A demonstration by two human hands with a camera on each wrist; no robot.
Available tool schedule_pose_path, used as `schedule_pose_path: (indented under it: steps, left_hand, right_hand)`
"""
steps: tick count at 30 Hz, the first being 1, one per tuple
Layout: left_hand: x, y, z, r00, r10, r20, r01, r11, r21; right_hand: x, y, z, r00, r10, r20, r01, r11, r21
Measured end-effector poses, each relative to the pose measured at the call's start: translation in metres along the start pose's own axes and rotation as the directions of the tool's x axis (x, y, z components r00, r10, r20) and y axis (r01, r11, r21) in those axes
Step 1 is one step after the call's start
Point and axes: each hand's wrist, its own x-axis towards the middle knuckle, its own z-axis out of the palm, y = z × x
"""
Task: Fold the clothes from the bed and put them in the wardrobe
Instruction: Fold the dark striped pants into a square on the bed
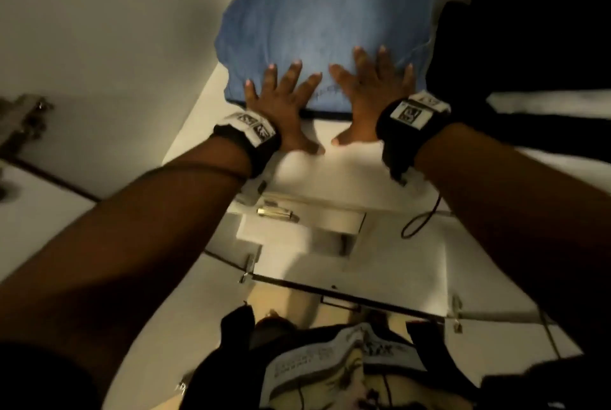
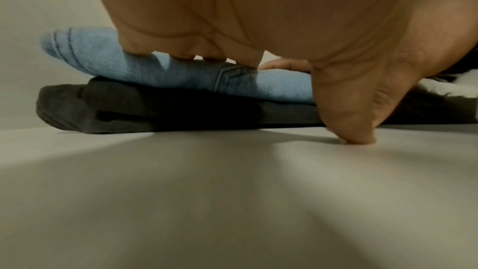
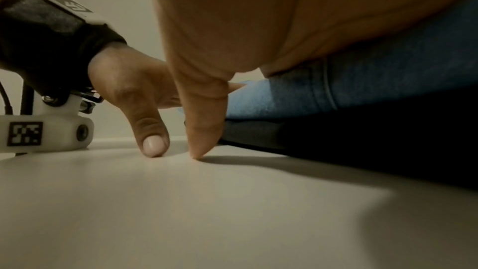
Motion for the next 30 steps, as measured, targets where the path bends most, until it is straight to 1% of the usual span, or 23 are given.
schedule_pose_path:
  steps: [2,4,6,7,8,9,10,11,12,13,14,15,16,17,18,19,21,22,24,25,27,29,30]
  left_hand:
    - [-0.011,-0.001,0.001,1.0,0.019,0.016,-0.019,1.0,-0.003]
    - [-0.028,-0.003,0.006,0.999,0.044,0.028,-0.042,0.997,-0.066]
    - [-0.055,-0.002,0.019,0.996,0.083,0.031,-0.078,0.984,-0.158]
    - [-0.071,-0.003,0.03,0.994,0.102,0.038,-0.093,0.979,-0.182]
    - [-0.09,-0.005,0.043,0.992,0.116,0.05,-0.105,0.978,-0.181]
    - [-0.108,-0.007,0.057,0.992,0.122,0.039,-0.114,0.98,-0.163]
    - [-0.125,-0.008,0.071,0.991,0.133,0.002,-0.131,0.981,-0.14]
    - [-0.148,-0.015,0.089,0.987,0.152,-0.055,-0.158,0.98,-0.122]
    - [-0.169,-0.022,0.106,0.979,0.17,-0.114,-0.184,0.975,-0.126]
    - [-0.19,-0.027,0.125,0.973,0.174,-0.152,-0.196,0.969,-0.148]
    - [-0.211,-0.032,0.145,0.973,0.161,-0.164,-0.189,0.966,-0.175]
    - [-0.227,-0.035,0.165,0.98,0.142,-0.136,-0.167,0.966,-0.196]
    - [-0.239,-0.04,0.185,0.989,0.129,-0.069,-0.141,0.967,-0.211]
    - [-0.246,-0.045,0.205,0.993,0.118,0.004,-0.114,0.969,-0.217]
    - [-0.249,-0.051,0.227,0.992,0.106,0.065,-0.089,0.972,-0.219]
    - [-0.249,-0.057,0.248,0.991,0.087,0.097,-0.065,0.974,-0.216]
    - [-0.237,-0.067,0.286,0.992,0.03,0.122,-0.004,0.978,-0.207]
    - [-0.225,-0.07,0.305,0.989,-0.013,0.147,0.044,0.977,-0.211]
    - [-0.197,-0.075,0.349,0.966,-0.082,0.247,0.129,0.974,-0.184]
    - [-0.181,-0.076,0.363,0.958,-0.096,0.27,0.141,0.978,-0.153]
    - [-0.143,-0.074,0.389,0.959,-0.089,0.27,0.127,0.983,-0.13]
    - [-0.105,-0.068,0.409,0.976,-0.045,0.213,0.082,0.983,-0.165]
    - [-0.091,-0.066,0.416,0.978,-0.021,0.209,0.063,0.979,-0.193]
  right_hand:
    - [-0.012,-0.005,0.001,1.0,0.011,0.012,-0.011,1.0,-0.021]
    - [-0.031,-0.012,0.009,0.999,0.049,0.023,-0.049,0.999,-0.004]
    - [-0.059,-0.022,0.021,0.997,0.055,0.057,-0.058,0.996,0.064]
    - [-0.076,-0.029,0.028,0.995,0.052,0.086,-0.062,0.99,0.124]
    - [-0.096,-0.037,0.039,0.992,0.049,0.121,-0.069,0.982,0.174]
    - [-0.115,-0.043,0.051,0.99,0.046,0.13,-0.07,0.981,0.183]
    - [-0.135,-0.048,0.066,0.995,0.053,0.088,-0.066,0.986,0.153]
    - [-0.156,-0.059,0.086,0.997,0.071,-0.008,-0.07,0.992,0.109]
    - [-0.176,-0.073,0.105,0.986,0.097,-0.135,-0.086,0.992,0.088]
    - [-0.192,-0.086,0.125,0.961,0.135,-0.242,-0.11,0.988,0.11]
    - [-0.208,-0.1,0.145,0.93,0.191,-0.314,-0.146,0.976,0.162]
    - [-0.221,-0.113,0.164,0.904,0.252,-0.346,-0.178,0.957,0.231]
    - [-0.232,-0.125,0.185,0.895,0.292,-0.337,-0.2,0.939,0.281]
    - [-0.24,-0.137,0.205,0.905,0.295,-0.306,-0.199,0.93,0.309]
    - [-0.244,-0.145,0.227,0.931,0.263,-0.253,-0.174,0.929,0.327]
    - [-0.245,-0.151,0.247,0.957,0.221,-0.189,-0.145,0.926,0.349]
    - [-0.231,-0.154,0.283,0.986,0.159,-0.042,-0.129,0.909,0.395]
    - [-0.215,-0.153,0.301,0.99,0.136,0.031,-0.136,0.903,0.407]
    - [-0.177,-0.151,0.346,0.983,0.079,0.163,-0.137,0.914,0.383]
    - [-0.157,-0.151,0.364,0.977,0.069,0.202,-0.138,0.925,0.354]
    - [-0.112,-0.149,0.4,0.971,0.054,0.233,-0.119,0.955,0.273]
    - [-0.075,-0.146,0.424,0.981,0.049,0.185,-0.083,0.98,0.182]
    - [-0.063,-0.143,0.43,0.984,0.061,0.168,-0.088,0.984,0.158]
